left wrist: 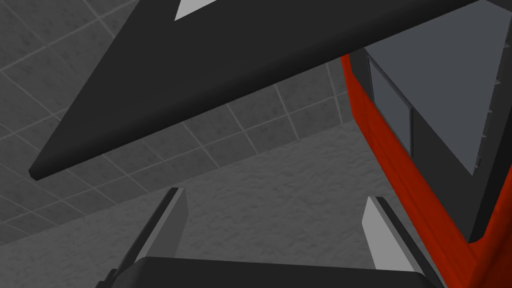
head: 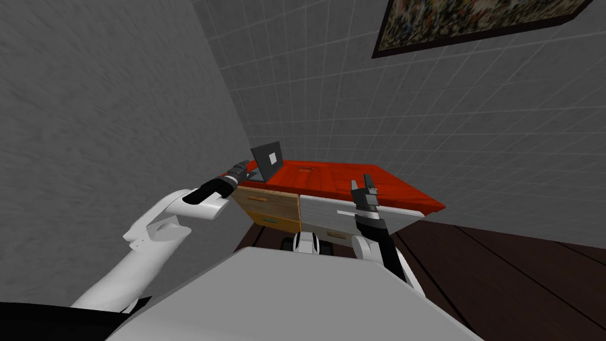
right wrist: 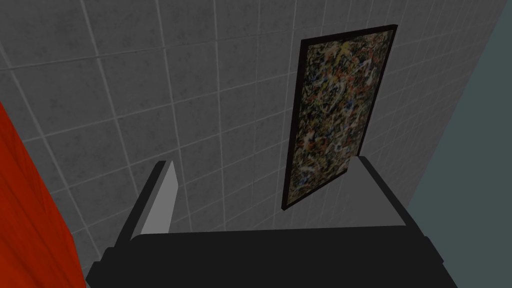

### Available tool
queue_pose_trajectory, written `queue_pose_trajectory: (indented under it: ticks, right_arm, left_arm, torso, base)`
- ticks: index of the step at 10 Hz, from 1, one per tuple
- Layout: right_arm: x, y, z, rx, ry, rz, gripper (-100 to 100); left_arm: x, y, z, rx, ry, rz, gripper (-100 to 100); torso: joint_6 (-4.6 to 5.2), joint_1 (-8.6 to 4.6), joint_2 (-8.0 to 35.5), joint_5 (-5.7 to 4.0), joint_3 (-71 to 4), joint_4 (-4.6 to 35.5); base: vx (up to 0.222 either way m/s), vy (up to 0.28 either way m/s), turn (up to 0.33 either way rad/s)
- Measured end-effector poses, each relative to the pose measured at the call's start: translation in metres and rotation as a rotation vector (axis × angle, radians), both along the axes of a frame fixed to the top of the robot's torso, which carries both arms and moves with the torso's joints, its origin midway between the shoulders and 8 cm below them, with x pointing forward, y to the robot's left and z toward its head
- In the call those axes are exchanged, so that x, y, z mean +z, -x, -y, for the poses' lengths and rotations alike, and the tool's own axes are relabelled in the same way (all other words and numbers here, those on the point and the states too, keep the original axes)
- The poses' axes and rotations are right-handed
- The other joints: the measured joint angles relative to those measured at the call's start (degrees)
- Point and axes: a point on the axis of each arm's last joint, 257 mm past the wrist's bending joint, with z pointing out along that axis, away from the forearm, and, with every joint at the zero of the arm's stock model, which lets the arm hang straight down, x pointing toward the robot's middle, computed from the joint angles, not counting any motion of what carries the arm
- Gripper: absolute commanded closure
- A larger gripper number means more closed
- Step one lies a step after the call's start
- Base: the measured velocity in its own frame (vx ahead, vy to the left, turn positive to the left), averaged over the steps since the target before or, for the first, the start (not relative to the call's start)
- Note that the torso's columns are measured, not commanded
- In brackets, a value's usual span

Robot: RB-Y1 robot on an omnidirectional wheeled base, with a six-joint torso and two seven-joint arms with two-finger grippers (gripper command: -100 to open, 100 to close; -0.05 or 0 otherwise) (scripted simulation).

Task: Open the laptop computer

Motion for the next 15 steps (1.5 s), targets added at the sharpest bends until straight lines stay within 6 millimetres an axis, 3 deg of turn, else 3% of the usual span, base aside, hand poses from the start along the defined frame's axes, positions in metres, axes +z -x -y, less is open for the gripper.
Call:
queue_pose_trajectory:
  ticks: [9, 15]
  right_arm:
    - [0.000, 0.000, 0.000, 0.000, 0.000, 0.000, 0]
    - [0.000, 0.000, 0.000, 0.000, 0.000, 0.000, 0]
  left_arm:
    - [0.038, 0.008, -0.029, 0.115, -0.063, -0.037, -100]
    - [0.080, 0.024, -0.012, 0.126, -0.135, -0.005, -100]
  torso:
    - [0.02, 0.00, 0.00, 0.00, 0.00, 0.00]
    - [0.06, -0.12, 0.02, -0.07, 0.01, 0.03]
  base:
    - [0.011, -0.015, -0.070]
    - [0.014, -0.008, -0.044]
